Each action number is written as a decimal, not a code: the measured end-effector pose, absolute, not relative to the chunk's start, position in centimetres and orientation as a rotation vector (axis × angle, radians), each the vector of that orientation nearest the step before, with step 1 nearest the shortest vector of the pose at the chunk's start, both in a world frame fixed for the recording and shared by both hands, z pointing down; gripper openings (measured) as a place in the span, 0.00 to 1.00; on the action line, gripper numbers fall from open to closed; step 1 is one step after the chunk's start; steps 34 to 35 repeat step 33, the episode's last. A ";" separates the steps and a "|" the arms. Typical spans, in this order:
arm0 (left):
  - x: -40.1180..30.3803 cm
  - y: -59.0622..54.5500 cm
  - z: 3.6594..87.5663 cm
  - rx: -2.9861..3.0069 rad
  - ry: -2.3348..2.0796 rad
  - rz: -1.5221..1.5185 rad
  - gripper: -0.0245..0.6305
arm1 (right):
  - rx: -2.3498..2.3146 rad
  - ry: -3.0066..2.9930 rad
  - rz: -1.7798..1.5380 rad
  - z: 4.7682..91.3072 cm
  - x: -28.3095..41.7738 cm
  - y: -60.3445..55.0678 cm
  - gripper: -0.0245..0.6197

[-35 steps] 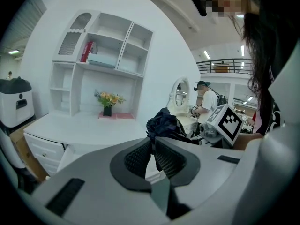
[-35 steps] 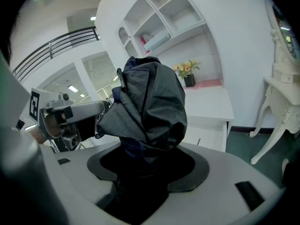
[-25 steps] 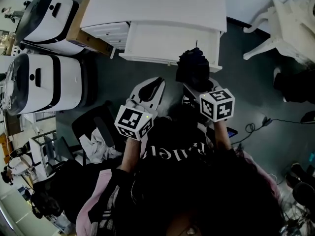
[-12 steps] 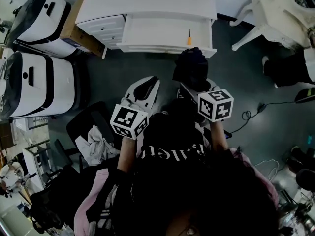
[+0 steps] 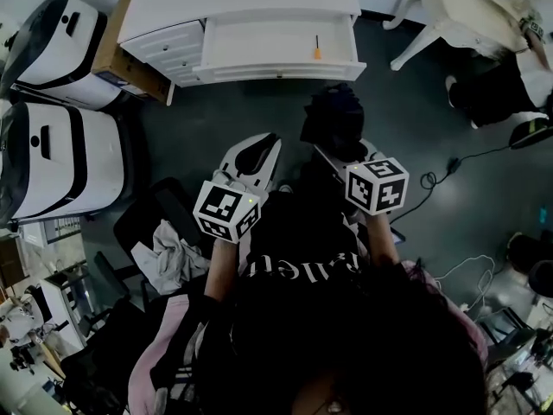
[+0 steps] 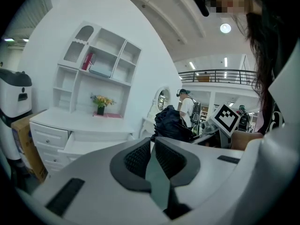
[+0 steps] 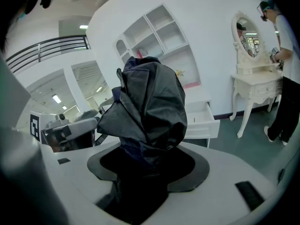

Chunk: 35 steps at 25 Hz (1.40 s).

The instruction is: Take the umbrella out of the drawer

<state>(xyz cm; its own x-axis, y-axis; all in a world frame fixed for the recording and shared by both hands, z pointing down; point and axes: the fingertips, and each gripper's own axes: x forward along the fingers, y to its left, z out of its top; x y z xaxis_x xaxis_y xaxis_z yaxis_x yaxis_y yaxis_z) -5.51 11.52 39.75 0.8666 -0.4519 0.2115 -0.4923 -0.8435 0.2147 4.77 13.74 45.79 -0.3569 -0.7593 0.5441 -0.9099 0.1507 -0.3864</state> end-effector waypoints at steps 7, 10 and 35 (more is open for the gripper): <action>-5.0 12.9 39.5 2.794 -0.678 0.206 0.10 | 1.658 -2.201 1.003 45.3 4.7 15.5 0.46; -4.9 13.0 39.1 2.797 -0.681 0.200 0.10 | 1.648 -2.203 0.987 45.1 4.7 15.5 0.46; -5.1 13.7 39.0 2.825 -0.662 0.206 0.10 | 1.660 -2.199 1.001 45.4 4.2 16.4 0.46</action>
